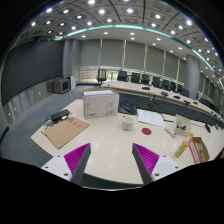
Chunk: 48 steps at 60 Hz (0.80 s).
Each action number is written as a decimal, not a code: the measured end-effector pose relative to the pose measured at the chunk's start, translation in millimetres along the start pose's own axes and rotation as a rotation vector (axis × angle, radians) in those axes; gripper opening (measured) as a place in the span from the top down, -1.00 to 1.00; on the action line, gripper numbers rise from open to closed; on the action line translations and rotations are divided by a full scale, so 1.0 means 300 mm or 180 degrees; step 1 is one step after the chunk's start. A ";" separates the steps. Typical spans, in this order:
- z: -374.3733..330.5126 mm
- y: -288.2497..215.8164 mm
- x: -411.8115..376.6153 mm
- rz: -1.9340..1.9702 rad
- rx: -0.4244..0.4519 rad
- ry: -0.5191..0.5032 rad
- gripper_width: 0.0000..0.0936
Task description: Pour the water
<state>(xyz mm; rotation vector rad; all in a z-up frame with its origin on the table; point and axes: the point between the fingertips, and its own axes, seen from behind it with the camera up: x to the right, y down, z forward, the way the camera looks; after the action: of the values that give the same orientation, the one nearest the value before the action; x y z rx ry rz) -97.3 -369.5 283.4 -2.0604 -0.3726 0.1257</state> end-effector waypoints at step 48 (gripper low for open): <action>0.377 0.494 1.449 0.0494 0.0193 0.0663 -0.84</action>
<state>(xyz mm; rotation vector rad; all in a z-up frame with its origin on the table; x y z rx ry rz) 318.2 -206.3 127.1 -2.0182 -0.0798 0.0150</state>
